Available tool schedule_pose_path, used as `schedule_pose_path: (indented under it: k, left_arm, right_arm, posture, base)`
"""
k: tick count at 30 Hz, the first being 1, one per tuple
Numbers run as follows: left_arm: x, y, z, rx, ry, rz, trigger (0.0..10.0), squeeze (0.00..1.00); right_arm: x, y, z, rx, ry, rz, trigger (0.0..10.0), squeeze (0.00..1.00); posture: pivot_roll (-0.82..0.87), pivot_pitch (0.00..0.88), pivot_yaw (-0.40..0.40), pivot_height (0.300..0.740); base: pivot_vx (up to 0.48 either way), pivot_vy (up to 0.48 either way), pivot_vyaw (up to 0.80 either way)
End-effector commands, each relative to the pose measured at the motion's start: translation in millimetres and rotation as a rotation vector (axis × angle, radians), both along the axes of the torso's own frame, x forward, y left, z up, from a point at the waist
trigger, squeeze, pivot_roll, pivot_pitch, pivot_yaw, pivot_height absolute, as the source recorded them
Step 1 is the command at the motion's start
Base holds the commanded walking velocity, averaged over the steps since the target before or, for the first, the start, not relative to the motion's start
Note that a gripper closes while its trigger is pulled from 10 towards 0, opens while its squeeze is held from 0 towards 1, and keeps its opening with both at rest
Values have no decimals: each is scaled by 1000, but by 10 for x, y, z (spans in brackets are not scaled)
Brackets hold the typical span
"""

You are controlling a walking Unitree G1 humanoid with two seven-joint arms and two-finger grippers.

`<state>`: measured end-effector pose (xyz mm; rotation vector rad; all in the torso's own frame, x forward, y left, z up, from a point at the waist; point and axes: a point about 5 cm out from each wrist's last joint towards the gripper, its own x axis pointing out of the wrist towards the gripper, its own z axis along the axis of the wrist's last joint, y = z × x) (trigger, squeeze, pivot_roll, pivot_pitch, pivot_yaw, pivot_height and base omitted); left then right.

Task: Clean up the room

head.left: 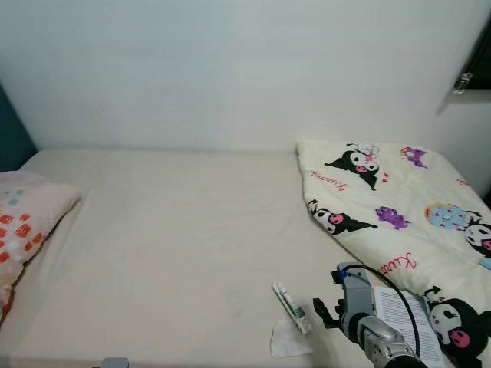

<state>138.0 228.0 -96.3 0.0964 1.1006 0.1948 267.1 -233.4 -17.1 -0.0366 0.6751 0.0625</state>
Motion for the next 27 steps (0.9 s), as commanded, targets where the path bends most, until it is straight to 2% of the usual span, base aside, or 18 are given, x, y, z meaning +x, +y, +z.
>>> schedule_pose_path:
  k: [1, 4, 5, 6, 8, 9, 11, 12, 15, 17, 19, 20, 27]
  left_arm:
    - [32, 37, 22, -9, -25, 21, 10000, 0]
    - [107, 38, 53, -14, -59, 11, 10000, 0]
    - [298, 58, 144, -24, -148, 24, 10000, 0]
    - [298, 58, 144, -24, -148, 24, 10000, 0]
    - [487, 116, 255, -10, -229, 50, 10000, 0]
    - [487, 116, 255, -10, -229, 50, 10000, 0]
    - [648, 199, 372, 23, -299, 74, 10000, 0]
    - [648, 199, 372, 23, -299, 74, 10000, 0]
    - [801, 372, 535, 115, -374, 120, 10000, 0]
    - [851, 418, 592, 117, -413, 149, 10000, 0]
    - [851, 418, 592, 117, -413, 149, 10000, 0]
    - [924, 416, 652, 79, -472, 169, 10000, 0]
    - [1018, 372, 719, 39, -537, 156, 10000, 0]
  right_arm:
    - [-17, 13, -26, 1, 23, -2, 10000, 0]
    - [-17, 1, -22, 0, 21, -9, 10000, 0]
    - [14, -19, 12, 2, 3, -13, 10000, 0]
    - [14, -19, 12, 2, 3, -13, 10000, 0]
    - [76, -11, 67, 10, -19, -4, 10000, 0]
    - [76, -11, 67, 10, -19, -4, 10000, 0]
    - [139, 15, 117, 16, -36, 9, 10000, 0]
    - [139, 15, 117, 16, -36, 9, 10000, 0]
    - [212, 51, 175, 22, -53, 22, 10000, 0]
    - [230, 63, 188, 21, -55, 27, 10000, 0]
    - [230, 63, 188, 21, -55, 27, 10000, 0]
    - [256, 90, 207, 21, -61, 42, 10000, 0]
    - [319, 141, 259, 8, -85, 74, 10000, 0]
  posture:
    - [-68, 0, -41, 720]
    - [-68, 0, -41, 720]
    - [-68, 0, -40, 715]
    - [-68, 0, -40, 715]
    - [-65, 0, -40, 705]
    - [-65, 0, -40, 705]
    - [-64, 0, -38, 695]
    - [-64, 0, -38, 695]
    - [-55, 0, -41, 680]
    - [-50, 0, -42, 670]
    - [-50, 0, -42, 670]
    - [-42, 0, -43, 660]
    - [-32, 0, -39, 640]
  base:
    - [0, 0, 0]
    - [0, 0, 0]
    - [0, 0, 0]
    - [0, 0, 0]
    - [0, 0, 0]
    - [0, 0, 0]
    - [0, 0, 0]
    - [0, 0, 0]
    - [0, 0, 0]
    - [0, 0, 0]
    - [0, 0, 0]
    - [0, 0, 0]
    - [0, 0, 0]
